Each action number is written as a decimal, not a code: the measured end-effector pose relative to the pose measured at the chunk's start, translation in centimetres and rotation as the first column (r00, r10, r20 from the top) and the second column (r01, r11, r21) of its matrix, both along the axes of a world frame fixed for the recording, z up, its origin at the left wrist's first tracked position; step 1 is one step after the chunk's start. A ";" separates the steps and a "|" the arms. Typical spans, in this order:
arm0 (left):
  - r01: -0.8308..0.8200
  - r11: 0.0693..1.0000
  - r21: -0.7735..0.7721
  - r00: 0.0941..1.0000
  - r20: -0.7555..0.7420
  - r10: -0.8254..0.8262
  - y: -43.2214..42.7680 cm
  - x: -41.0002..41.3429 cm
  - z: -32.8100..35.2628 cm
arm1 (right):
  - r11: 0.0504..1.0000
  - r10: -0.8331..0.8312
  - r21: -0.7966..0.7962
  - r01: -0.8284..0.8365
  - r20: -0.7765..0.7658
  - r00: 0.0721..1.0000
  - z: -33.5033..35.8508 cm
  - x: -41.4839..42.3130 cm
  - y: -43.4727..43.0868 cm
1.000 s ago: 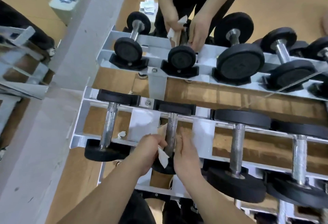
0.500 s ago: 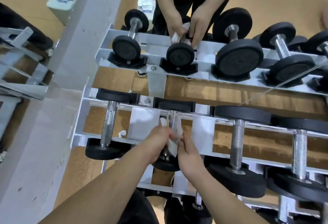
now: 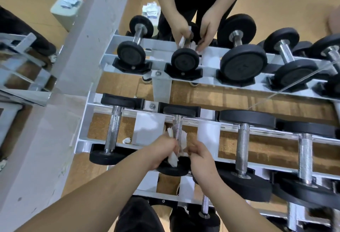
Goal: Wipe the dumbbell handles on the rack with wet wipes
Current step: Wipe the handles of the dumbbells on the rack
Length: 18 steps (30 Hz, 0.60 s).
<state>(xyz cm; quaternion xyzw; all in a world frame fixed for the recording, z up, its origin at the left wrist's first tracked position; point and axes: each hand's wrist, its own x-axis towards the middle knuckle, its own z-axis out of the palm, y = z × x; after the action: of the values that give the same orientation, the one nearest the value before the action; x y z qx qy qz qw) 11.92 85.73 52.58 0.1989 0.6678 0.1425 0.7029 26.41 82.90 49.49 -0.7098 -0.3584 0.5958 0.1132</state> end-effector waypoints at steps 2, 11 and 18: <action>-0.057 0.998 0.035 0.998 0.011 0.057 1.4 -0.1 0.4 | 1.000 -0.001 0.006 0.001 -0.009 1.000 0.5 -0.1 -0.2; 0.105 0.986 0.128 0.988 -0.124 -0.090 -1.7 2.4 0.6 | 0.997 -0.074 0.015 0.075 -0.065 0.995 2.2 -0.3 -0.1; -0.017 0.978 0.208 0.973 -0.223 0.064 3.1 3.2 0.2 | 0.996 -0.084 0.011 0.085 -0.079 0.993 2.4 0.7 -0.8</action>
<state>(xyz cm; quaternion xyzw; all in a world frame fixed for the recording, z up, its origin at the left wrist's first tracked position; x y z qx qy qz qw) 15.07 88.78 52.79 0.2716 0.7299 0.2011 0.5942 27.06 82.10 51.88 -0.6996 -0.3277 0.6151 0.1574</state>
